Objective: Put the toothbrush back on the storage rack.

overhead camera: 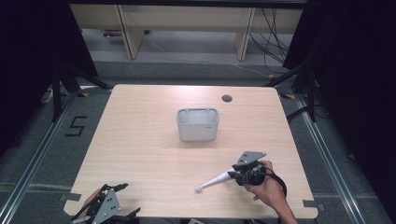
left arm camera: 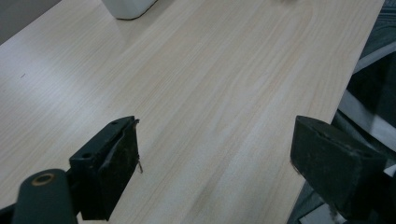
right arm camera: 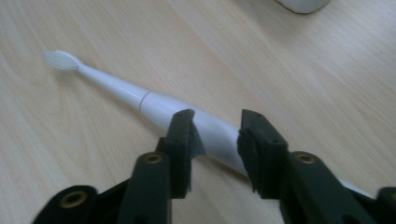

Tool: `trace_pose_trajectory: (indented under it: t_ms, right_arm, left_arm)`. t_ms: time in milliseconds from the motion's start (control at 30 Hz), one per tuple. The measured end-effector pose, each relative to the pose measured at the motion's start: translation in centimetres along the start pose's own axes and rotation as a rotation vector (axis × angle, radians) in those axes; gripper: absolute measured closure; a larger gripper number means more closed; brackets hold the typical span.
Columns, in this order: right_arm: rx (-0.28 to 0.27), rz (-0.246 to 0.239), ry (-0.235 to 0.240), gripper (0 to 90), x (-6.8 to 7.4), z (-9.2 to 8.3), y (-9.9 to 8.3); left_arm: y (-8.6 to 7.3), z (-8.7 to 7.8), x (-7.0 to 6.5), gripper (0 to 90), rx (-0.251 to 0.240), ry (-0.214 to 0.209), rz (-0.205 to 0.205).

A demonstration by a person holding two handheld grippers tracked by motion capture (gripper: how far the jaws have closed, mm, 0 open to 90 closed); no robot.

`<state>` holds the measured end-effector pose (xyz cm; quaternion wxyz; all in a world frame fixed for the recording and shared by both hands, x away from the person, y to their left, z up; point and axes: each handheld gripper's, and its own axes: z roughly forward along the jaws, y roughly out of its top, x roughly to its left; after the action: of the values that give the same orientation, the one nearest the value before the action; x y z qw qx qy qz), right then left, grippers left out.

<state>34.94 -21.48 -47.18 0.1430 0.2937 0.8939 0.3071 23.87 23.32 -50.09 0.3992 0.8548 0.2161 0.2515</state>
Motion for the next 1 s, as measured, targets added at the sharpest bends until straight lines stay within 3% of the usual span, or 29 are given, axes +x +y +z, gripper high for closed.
trace_pose_trajectory:
  t_ms: [67, 133, 167, 300, 400, 433, 533, 700, 767, 867, 967, 1000]
  right_arm:
    - [0.002, -0.007, 0.004, 60.4, 0.0, 0.1, 0.1]
    - [0.024, -0.060, 0.011, 52.3, -0.1, 0.4, 0.2]
    - [0.029, -0.061, 0.018, 50.6, -0.1, 0.4, 0.3]
    - [0.066, -0.168, -0.002, 44.0, 0.0, 0.8, 0.8]
    - [0.103, -0.171, 0.020, 41.5, 0.3, 0.9, 1.6]
    - [0.103, -0.171, 0.020, 41.5, 0.3, 0.9, 1.6]
    - [0.156, -0.243, 0.043, 39.6, 0.5, 1.5, 2.5]
    - [0.215, -0.281, 0.061, 39.2, 0.9, 2.2, 3.2]
    - [0.243, -0.286, 0.066, 41.0, 1.0, 2.5, 3.4]
    - [0.286, -0.335, 0.086, 41.4, 1.1, 3.1, 3.7]
    - [0.326, -0.327, 0.101, 43.1, 1.4, 3.3, 4.0]
    - [0.326, -0.366, 0.111, 43.7, 1.2, 3.6, 4.1]
  left_arm:
    - [0.0, 0.0, 0.0, 14.9, -0.001, 0.000, -0.003]
    - [0.0, 0.0, 0.1, 14.9, 0.008, 0.003, 0.008]
    - [0.0, 0.0, 0.0, 14.9, 0.005, 0.002, 0.004]
    - [0.0, 0.0, 0.1, 14.9, 0.014, 0.005, 0.012]
    - [0.0, 0.0, 0.1, 14.9, 0.012, 0.004, 0.004]
    - [0.0, 0.0, 0.1, 14.9, 0.012, 0.004, 0.004]
    - [0.0, -0.1, 0.2, 14.9, 0.015, 0.011, 0.016]
    - [0.0, -0.1, 0.2, 14.9, 0.018, 0.011, 0.024]
    - [0.0, -0.1, 0.1, 14.9, 0.006, 0.007, 0.002]
    - [0.0, -0.1, 0.3, 14.9, 0.021, 0.012, 0.023]
    - [0.0, -0.1, 0.1, 14.9, 0.006, 0.004, 0.003]
    - [0.0, -0.1, 0.2, 14.9, 0.012, 0.008, 0.010]
